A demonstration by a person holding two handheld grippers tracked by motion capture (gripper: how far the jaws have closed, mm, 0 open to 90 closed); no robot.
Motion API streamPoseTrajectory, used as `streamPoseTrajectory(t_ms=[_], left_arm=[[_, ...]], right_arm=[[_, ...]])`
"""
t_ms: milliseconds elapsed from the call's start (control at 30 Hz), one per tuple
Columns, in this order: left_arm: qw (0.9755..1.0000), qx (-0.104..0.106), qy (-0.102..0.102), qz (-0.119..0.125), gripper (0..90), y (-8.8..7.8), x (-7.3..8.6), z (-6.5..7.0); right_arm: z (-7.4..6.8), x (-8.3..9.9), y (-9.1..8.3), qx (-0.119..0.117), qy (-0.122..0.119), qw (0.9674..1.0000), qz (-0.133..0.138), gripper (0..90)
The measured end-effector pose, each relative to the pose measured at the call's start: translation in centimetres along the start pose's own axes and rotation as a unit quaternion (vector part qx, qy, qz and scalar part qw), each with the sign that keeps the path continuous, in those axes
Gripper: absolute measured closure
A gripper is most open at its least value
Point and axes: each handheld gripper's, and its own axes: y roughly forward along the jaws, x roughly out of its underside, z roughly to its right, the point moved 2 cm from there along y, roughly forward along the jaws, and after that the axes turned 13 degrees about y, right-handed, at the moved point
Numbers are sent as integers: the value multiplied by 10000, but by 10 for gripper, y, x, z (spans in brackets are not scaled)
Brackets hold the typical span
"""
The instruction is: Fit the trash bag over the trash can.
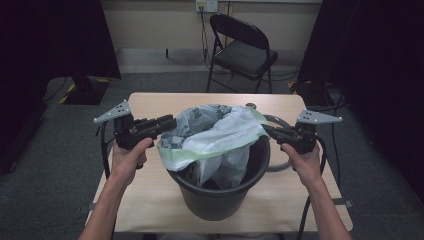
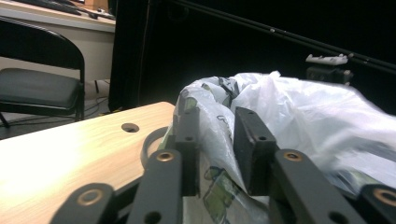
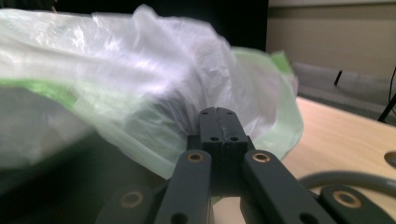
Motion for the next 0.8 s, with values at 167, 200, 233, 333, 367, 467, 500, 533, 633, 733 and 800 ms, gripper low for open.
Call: streamPoseTrajectory(t_ms=[167,200,233,333,367,467,500,533,633,733,800], left_arm=[[10000,49,66,45,756,-9,1,4],[10000,49,66,45,756,-9,1,4],[9999,74,107,35,756,-13,2,6],[9998,112,147,-1,752,-20,2,11],[9997,138,199,-45,739,-22,1,13],[9995,152,268,-71,676,-22,0,14],[9994,120,319,-5,651,-20,-4,12],[9995,121,299,68,642,-18,-7,10],[9997,2,231,110,600,-8,-13,1],[9999,-33,151,-57,583,7,-14,-9],[9998,-82,127,-116,618,11,-13,-10]], right_arm=[[5,4,7,89,97,9999,12,870],[6,1,7,124,111,9998,67,818],[7,-2,7,188,139,9997,111,779],[8,-10,6,344,216,9989,246,660],[8,-13,5,377,221,9986,281,655],[7,-20,1,476,240,9977,412,588],[6,-23,1,479,239,9976,445,575],[4,-25,0,494,231,9974,476,549],[-1,-32,-2,482,187,9972,543,529],[-6,-37,-2,480,168,9970,584,507],[-8,-38,-2,458,154,9970,612,490]])
